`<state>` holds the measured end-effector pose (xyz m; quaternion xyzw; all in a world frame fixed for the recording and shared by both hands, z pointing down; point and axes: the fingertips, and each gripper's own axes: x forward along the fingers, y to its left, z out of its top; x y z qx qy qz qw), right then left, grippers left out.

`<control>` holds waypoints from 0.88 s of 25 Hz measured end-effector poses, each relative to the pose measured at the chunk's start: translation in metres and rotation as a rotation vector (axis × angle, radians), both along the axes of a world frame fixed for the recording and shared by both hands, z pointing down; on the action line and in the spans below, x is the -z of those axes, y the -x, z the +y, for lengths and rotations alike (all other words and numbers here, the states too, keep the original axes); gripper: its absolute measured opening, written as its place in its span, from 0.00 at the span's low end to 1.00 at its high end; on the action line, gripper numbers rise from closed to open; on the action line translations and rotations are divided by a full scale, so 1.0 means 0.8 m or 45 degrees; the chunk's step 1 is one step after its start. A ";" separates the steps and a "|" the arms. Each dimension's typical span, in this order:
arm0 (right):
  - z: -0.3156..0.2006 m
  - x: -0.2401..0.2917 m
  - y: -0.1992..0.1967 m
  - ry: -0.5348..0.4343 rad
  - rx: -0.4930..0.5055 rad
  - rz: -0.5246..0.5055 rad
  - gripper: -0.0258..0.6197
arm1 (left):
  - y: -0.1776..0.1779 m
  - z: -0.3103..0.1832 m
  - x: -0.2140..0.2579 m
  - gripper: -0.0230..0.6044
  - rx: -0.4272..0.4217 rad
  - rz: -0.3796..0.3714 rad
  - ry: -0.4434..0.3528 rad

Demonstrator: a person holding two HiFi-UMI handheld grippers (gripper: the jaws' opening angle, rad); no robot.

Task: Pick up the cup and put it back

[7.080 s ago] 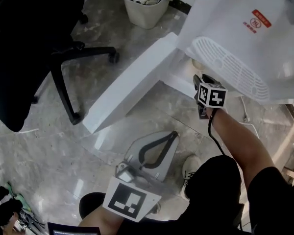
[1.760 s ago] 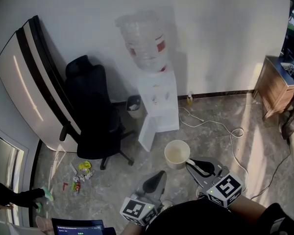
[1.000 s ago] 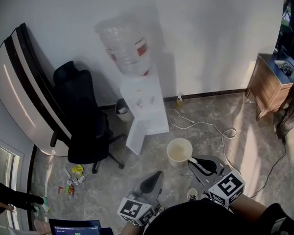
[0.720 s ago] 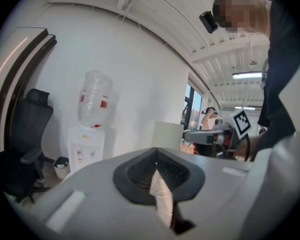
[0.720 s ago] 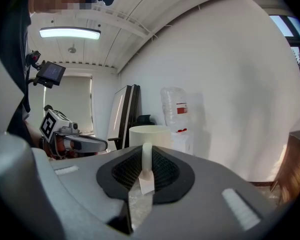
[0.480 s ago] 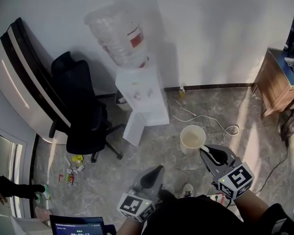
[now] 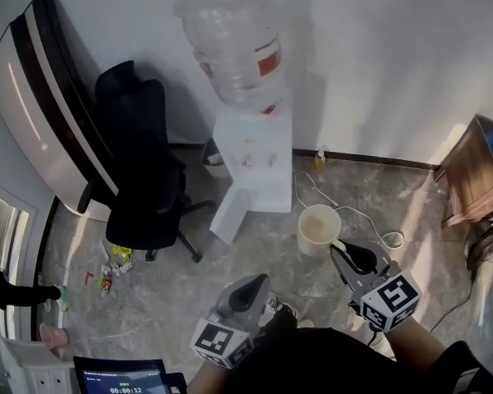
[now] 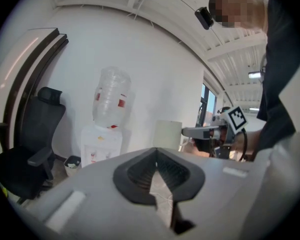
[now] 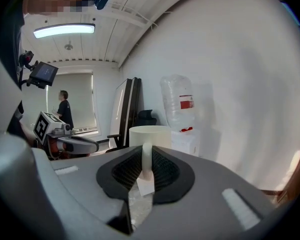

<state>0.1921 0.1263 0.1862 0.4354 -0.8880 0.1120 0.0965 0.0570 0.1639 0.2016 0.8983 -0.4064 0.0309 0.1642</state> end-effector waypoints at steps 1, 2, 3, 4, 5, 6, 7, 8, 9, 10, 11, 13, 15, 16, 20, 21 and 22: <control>-0.014 0.002 0.012 -0.005 0.024 0.010 0.11 | 0.008 -0.014 0.001 0.04 0.005 0.004 -0.007; -0.027 0.004 0.023 -0.012 0.047 0.019 0.11 | 0.016 -0.028 0.001 0.04 0.009 0.007 -0.012; -0.041 0.006 0.033 -0.020 0.064 0.026 0.11 | 0.023 -0.041 0.002 0.04 0.013 0.008 -0.014; -0.054 0.008 0.042 -0.030 0.076 0.028 0.11 | 0.030 -0.055 0.004 0.04 0.015 0.006 -0.016; -0.068 0.011 0.050 -0.040 0.082 0.026 0.11 | 0.036 -0.069 0.005 0.04 0.017 0.002 -0.017; -0.083 0.012 0.057 -0.048 0.085 0.022 0.11 | 0.042 -0.083 0.006 0.04 0.018 -0.006 -0.020; -0.097 0.012 0.063 -0.053 0.087 0.019 0.11 | 0.048 -0.098 0.005 0.04 0.020 -0.015 -0.025; -0.111 0.009 0.067 -0.052 0.089 0.016 0.11 | 0.053 -0.111 0.003 0.04 0.023 -0.022 -0.027; -0.124 0.005 0.072 -0.044 0.093 0.014 0.11 | 0.059 -0.123 0.000 0.04 0.031 -0.028 -0.024; -0.135 -0.001 0.077 -0.029 0.099 0.013 0.11 | 0.065 -0.132 -0.003 0.04 0.047 -0.039 -0.010; -0.144 -0.007 0.082 -0.011 0.111 0.015 0.11 | 0.073 -0.139 -0.006 0.04 0.068 -0.055 0.009; -0.161 -0.022 0.092 0.026 0.148 0.031 0.11 | 0.086 -0.149 -0.013 0.04 0.108 -0.087 0.032; -0.179 -0.039 0.102 0.059 0.194 0.054 0.11 | 0.096 -0.159 -0.025 0.04 0.140 -0.102 0.036; -0.188 -0.047 0.106 0.073 0.220 0.065 0.11 | 0.100 -0.163 -0.033 0.04 0.150 -0.100 0.036; -0.218 -0.085 0.122 0.130 0.359 0.102 0.11 | 0.111 -0.182 -0.068 0.04 0.214 -0.106 0.080; -0.226 -0.098 0.123 0.151 0.400 0.112 0.11 | 0.110 -0.188 -0.078 0.04 0.233 -0.124 0.088; -0.232 -0.114 0.123 0.178 0.441 0.118 0.11 | 0.108 -0.194 -0.088 0.04 0.254 -0.141 0.101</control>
